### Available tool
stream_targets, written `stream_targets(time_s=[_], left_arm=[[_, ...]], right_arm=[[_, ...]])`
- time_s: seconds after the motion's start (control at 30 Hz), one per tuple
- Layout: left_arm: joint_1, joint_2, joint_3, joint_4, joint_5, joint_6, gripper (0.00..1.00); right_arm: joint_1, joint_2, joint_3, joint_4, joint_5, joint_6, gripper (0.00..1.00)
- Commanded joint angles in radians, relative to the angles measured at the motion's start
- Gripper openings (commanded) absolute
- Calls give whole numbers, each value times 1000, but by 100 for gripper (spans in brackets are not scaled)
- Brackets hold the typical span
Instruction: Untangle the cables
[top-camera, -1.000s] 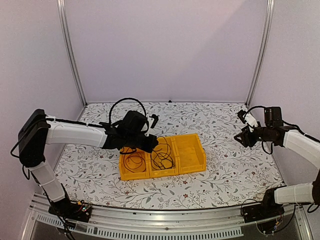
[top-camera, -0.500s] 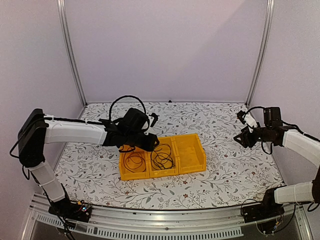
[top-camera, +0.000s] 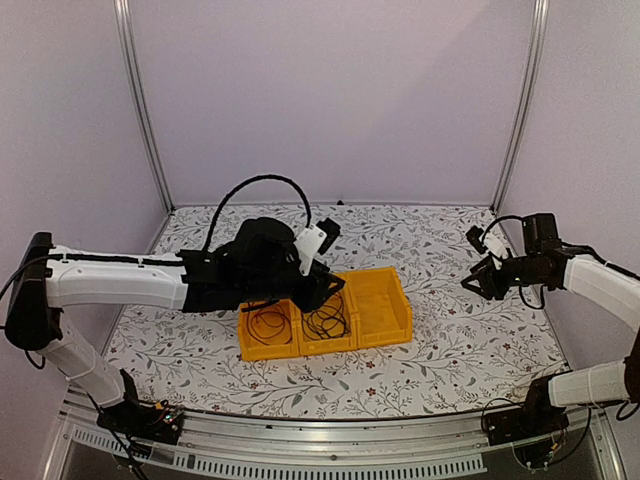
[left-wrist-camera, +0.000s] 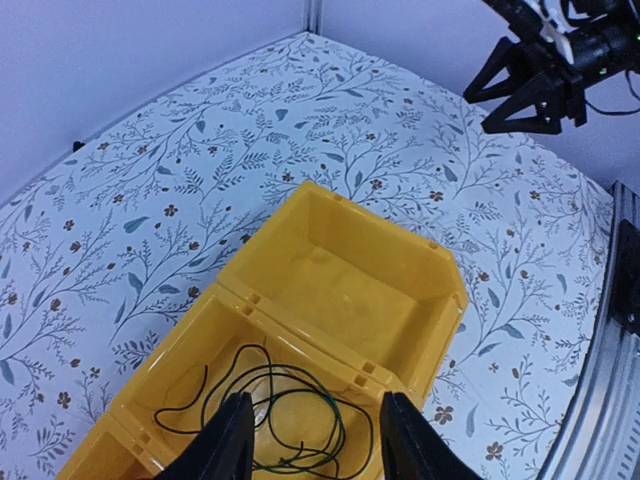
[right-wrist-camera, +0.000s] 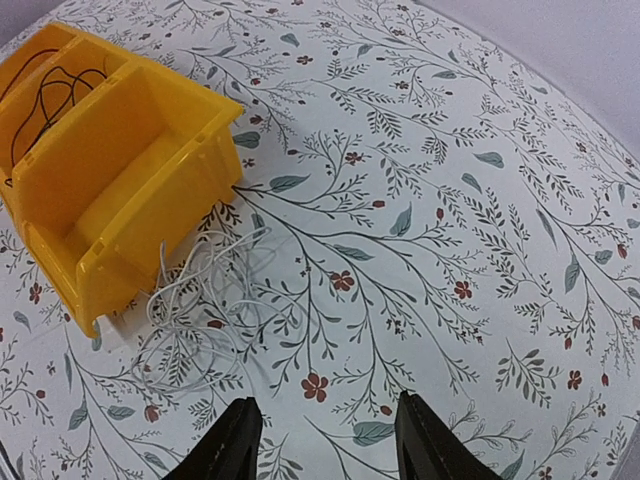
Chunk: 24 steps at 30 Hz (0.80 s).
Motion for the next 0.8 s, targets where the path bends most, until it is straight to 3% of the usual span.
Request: stream_targets(time_s=[0.0, 0.2, 0.43, 0.77], left_arm=[[-67, 12, -30, 149, -11, 44, 44], [-101, 69, -14, 199, 1, -44, 45], [-114, 105, 9, 206, -10, -94, 45], [-125, 140, 53, 135, -37, -135, 45]], right_arm=[[42, 45, 56, -72, -38, -60, 49], [49, 177, 101, -51, 89, -158, 46], [89, 349, 151, -15, 115, -245, 48], [166, 504, 223, 74, 127, -217, 47]])
